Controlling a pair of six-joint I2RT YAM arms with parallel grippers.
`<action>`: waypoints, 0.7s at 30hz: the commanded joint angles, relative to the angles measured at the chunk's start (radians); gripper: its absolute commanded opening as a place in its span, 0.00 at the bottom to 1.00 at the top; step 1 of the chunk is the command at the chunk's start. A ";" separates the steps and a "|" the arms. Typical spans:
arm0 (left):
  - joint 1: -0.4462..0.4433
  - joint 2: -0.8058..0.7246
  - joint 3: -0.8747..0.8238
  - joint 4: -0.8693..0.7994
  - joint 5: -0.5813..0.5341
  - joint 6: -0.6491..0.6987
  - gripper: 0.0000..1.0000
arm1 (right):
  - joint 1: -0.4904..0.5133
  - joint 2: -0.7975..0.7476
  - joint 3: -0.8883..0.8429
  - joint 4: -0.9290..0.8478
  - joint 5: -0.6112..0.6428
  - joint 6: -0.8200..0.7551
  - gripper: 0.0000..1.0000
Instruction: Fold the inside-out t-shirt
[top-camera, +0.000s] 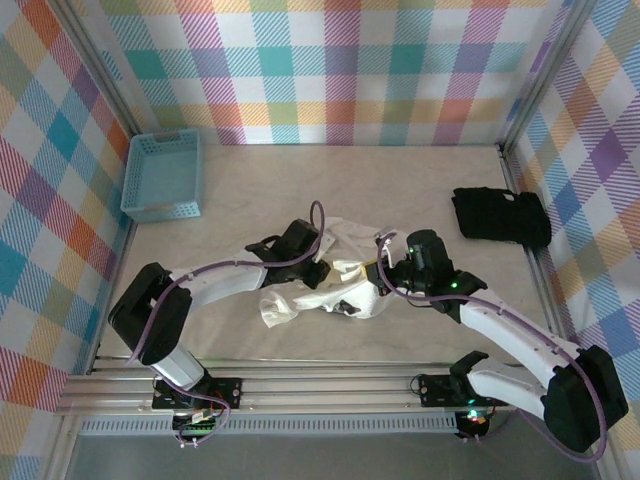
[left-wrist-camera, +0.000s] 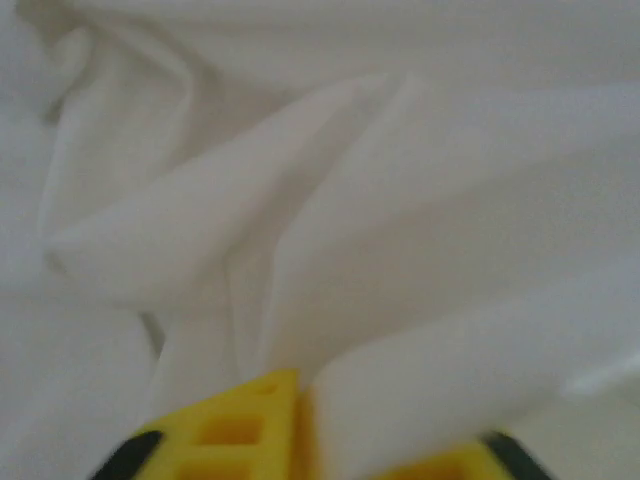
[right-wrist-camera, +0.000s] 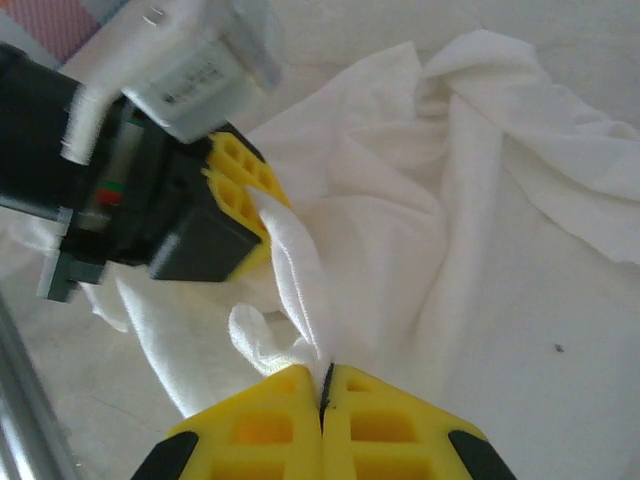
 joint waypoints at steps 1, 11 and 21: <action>0.036 -0.109 0.025 -0.022 0.236 -0.066 0.11 | 0.005 0.010 0.054 -0.046 0.104 -0.021 0.02; 0.099 -0.349 -0.039 0.091 0.610 -0.330 0.00 | 0.006 0.011 0.062 0.087 0.003 -0.060 0.12; 0.136 -0.362 -0.025 0.064 0.582 -0.364 0.00 | 0.033 -0.068 0.125 -0.215 0.199 -0.068 0.43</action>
